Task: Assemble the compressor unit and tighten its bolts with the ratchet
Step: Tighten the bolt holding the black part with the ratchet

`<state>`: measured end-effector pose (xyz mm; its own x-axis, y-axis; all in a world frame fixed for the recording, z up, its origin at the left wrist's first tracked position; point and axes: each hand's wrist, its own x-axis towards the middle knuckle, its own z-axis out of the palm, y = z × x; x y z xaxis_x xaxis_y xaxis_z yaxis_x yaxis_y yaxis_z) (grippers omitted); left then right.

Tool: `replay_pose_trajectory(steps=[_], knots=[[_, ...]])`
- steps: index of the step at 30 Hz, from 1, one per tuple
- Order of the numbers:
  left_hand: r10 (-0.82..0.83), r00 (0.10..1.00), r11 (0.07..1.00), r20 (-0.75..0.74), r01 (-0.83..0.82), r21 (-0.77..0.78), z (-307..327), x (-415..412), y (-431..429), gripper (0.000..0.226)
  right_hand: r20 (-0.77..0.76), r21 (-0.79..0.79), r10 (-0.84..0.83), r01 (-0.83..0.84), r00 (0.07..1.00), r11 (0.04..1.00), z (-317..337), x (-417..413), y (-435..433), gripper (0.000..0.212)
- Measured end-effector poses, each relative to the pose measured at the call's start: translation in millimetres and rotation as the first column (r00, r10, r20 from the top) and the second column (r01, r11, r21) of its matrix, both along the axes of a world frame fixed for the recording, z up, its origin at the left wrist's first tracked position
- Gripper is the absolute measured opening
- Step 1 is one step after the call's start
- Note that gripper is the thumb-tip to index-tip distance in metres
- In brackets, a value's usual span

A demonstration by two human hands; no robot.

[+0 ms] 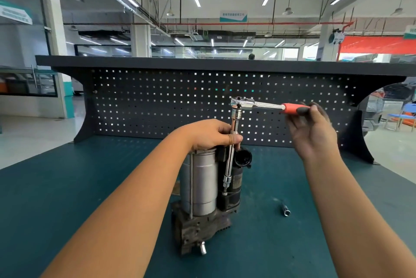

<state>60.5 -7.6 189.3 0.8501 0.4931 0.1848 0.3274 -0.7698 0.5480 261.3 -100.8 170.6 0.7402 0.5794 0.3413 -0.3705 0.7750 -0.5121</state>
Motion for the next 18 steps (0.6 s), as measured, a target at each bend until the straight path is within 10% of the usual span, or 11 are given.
replay_pose_trajectory(steps=[11,18], knots=[[0.093,0.995,0.995,0.025,-0.093,-0.022,0,0,-1,0.013,0.044,0.11,-0.601,0.594,0.798,0.797,-15,-79,-54,0.033],[0.124,0.992,0.992,0.012,-0.124,0.029,-1,5,-4,0.015,0.267,0.402,-0.79,0.682,0.552,0.612,-32,-139,-63,0.056]])
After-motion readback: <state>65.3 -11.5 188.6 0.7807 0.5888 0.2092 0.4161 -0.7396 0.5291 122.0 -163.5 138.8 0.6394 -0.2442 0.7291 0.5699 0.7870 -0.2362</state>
